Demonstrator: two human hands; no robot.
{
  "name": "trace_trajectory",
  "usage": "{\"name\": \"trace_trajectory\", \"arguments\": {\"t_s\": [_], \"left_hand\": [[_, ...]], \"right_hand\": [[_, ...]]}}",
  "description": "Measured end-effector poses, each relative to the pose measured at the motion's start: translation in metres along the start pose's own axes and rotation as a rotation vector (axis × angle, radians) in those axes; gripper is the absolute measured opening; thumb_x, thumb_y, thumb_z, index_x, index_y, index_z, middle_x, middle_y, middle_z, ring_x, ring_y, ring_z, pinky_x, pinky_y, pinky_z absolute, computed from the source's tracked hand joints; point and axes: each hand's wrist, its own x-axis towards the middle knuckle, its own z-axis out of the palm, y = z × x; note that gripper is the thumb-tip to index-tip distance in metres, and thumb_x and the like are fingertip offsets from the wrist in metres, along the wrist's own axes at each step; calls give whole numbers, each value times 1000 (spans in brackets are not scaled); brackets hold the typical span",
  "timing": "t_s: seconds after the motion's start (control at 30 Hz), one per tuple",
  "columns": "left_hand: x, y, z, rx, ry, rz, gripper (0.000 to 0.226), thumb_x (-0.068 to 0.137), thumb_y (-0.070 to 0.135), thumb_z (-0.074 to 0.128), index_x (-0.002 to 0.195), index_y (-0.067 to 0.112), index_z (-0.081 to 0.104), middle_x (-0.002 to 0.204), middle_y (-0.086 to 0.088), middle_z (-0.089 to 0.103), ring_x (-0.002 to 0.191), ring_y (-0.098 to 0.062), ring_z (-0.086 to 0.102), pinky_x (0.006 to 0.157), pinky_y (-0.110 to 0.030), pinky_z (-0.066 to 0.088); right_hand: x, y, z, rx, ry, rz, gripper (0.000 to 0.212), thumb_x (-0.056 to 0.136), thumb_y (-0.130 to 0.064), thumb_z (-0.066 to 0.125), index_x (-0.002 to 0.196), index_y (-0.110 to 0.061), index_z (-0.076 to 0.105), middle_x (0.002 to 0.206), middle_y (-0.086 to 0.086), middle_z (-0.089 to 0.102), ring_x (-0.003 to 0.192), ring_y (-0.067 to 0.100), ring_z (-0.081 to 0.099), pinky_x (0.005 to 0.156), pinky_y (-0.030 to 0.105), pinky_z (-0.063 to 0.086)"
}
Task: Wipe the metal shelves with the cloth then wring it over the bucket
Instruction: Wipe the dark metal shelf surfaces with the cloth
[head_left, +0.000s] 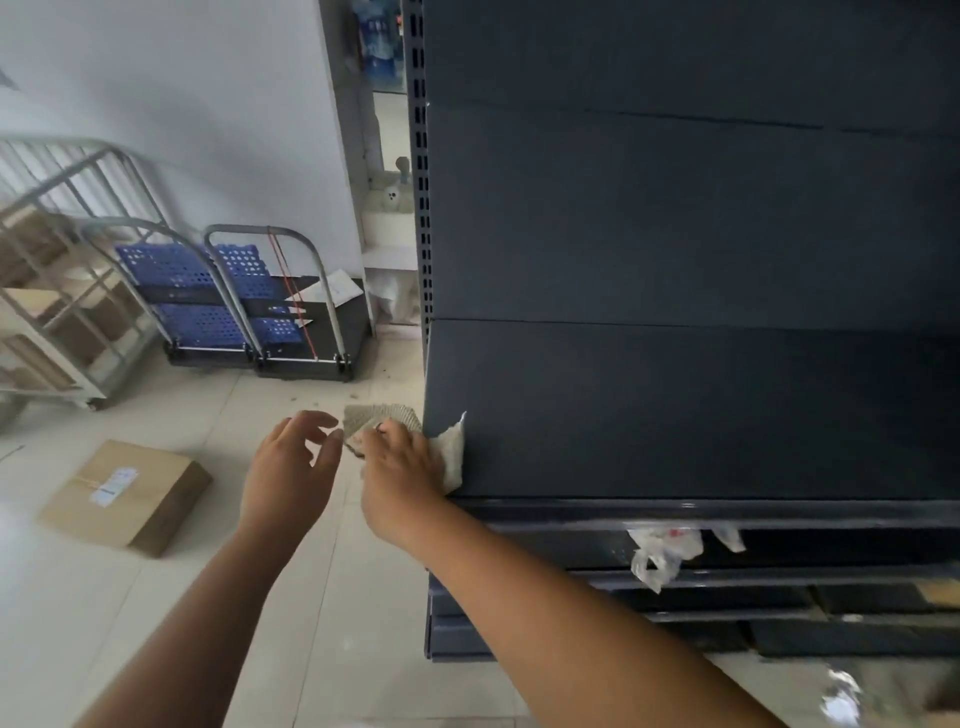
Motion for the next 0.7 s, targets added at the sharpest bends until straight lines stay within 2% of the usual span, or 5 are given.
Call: {"name": "trace_trajectory", "arguments": {"t_s": [0.1,0.3,0.5,0.63,0.7], "left_hand": [[-5,-14,-19,41,18,-55,9,88,32,55,96,30,59,86,11,56,73,-13,57,62,-32,42],[-20,-30,-35,82,52,-100,12,89,35,54,99,30,59,90,9,58,76,-14,56,64,-33,46],[-24,-16,-21,40,45,-96,13,88,39,54,99,33,57,90,12,58,77,-11,57,65,-33,49],[-23,10,-8,39,35,-86,17,89,39,54,103,31,58,92,11,58,78,-10,56,64,-30,47],[-22,26,-3,52,47,-80,19,89,39,54,105,30,58,94,9,58,79,-10,56,65,-30,47]], "right_hand": [[18,-8,-2,96,-35,-34,43,90,-9,43,131,-21,43,141,9,38,121,35,39,103,44,34],[47,29,-45,216,210,-78,47,84,1,42,127,-14,53,136,14,48,121,36,44,105,46,36],[51,87,-107,348,393,55,51,80,6,47,126,-17,54,131,7,50,119,20,50,100,21,35],[49,109,-135,519,412,106,52,71,-2,47,113,-34,55,116,-2,63,104,17,60,93,36,50],[46,121,-149,554,420,106,52,70,-3,47,110,-34,55,113,-2,64,102,17,61,92,35,50]]}}
